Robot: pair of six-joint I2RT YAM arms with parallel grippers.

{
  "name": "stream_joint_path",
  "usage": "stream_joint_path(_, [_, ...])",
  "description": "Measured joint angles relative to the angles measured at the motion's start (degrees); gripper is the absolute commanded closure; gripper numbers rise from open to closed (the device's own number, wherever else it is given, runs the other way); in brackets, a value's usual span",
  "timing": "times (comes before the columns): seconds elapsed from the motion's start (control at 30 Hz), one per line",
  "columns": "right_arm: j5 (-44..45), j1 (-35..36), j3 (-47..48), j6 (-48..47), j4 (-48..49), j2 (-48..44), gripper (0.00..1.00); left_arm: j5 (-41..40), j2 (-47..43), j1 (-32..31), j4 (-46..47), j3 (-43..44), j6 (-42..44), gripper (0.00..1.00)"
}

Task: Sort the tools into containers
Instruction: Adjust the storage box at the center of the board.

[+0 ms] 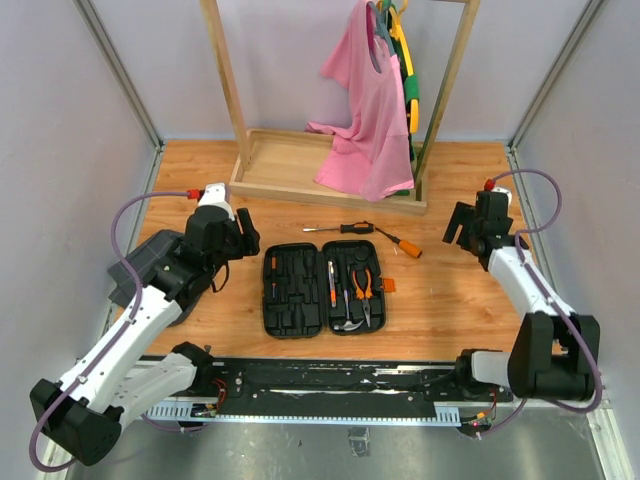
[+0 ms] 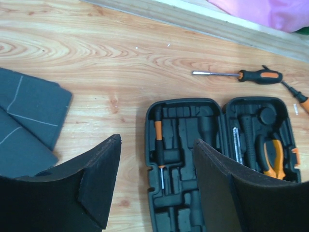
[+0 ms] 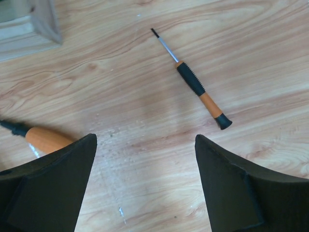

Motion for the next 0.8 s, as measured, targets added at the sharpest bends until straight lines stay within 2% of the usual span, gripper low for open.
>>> stream_joint_path(0.2, [-0.24, -4.61, 4.85, 0.15, 0.42, 9.11, 0.16, -1.22, 0.83, 0.00, -1.97, 0.00, 2.08, 0.34])
stream_joint_path(0.43, [-2.19, -9.46, 10.32, -0.52, 0.57, 18.27, 0.20, -1.27, 1.95, 0.00, -2.86, -0.02, 2.49, 0.34])
stream_joint_path(0.63, [-7.21, -14.53, 15.28, -2.34, -1.25, 25.83, 0.32, -1.27, 1.97, 0.00, -2.89, -0.02, 2.56, 0.34])
stream_joint_path(0.8, [-10.69, -15.98, 17.86, -3.74, -3.39, 29.24, 0.37, -1.22, 2.21, 0.00, -2.89, -0.02, 2.73, 0.34])
